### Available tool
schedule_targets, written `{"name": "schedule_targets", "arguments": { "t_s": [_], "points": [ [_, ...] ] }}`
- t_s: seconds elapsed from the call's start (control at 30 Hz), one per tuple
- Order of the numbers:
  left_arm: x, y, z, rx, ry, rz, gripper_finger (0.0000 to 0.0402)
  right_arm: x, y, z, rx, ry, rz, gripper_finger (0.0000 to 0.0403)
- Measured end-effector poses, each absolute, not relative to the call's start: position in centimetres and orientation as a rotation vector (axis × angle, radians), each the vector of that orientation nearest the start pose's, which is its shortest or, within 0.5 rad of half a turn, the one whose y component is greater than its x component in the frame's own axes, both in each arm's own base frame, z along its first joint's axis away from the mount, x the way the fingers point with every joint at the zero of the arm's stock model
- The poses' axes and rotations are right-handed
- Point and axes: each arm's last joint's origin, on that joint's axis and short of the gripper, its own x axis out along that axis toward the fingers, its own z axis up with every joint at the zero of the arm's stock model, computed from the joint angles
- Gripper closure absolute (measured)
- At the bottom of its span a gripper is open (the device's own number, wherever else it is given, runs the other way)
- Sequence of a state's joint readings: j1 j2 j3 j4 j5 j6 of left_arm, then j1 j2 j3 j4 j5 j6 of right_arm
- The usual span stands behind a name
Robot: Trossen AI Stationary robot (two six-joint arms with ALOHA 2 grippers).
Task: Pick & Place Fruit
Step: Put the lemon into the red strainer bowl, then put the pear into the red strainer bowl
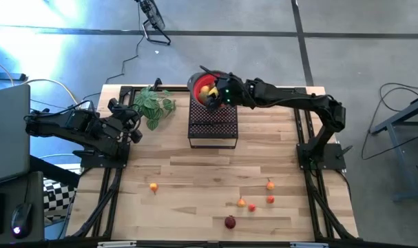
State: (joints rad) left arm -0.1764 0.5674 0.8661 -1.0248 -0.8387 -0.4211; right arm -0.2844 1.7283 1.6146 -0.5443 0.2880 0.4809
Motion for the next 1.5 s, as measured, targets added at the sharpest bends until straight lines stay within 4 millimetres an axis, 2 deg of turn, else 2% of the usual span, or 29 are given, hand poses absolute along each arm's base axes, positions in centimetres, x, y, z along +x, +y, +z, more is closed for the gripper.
{"name": "schedule_targets", "arguments": {
  "t_s": [0.3,0.5,0.77,1.0,1.33,1.5],
  "points": [
    [8.2,0.7,31.7,-0.036,0.495,0.75,0.0402,37.3,-12.4,32.3,0.396,0.588,-0.746,0.0193],
    [8.2,0.7,31.7,-0.036,0.495,0.75,0.0402,38.1,-13.0,30.7,0.305,0.649,-0.783,0.0196],
    [8.2,0.7,31.7,-0.036,0.495,0.749,0.0402,38.1,-13.1,30.6,0.241,0.66,-0.814,0.0191],
    [8.2,0.7,31.7,-0.036,0.495,0.75,0.0402,38.2,-12.9,30.5,0.275,0.679,-0.713,0.0168],
    [8.2,0.7,31.7,-0.037,0.495,0.75,0.0402,38.0,-12.8,30.9,0.282,0.67,-0.698,0.0126],
    [8.2,0.7,31.7,-0.037,0.495,0.749,0.0402,36.6,-12.1,33.7,0.279,0.589,-0.687,0.0126]
  ]
}}
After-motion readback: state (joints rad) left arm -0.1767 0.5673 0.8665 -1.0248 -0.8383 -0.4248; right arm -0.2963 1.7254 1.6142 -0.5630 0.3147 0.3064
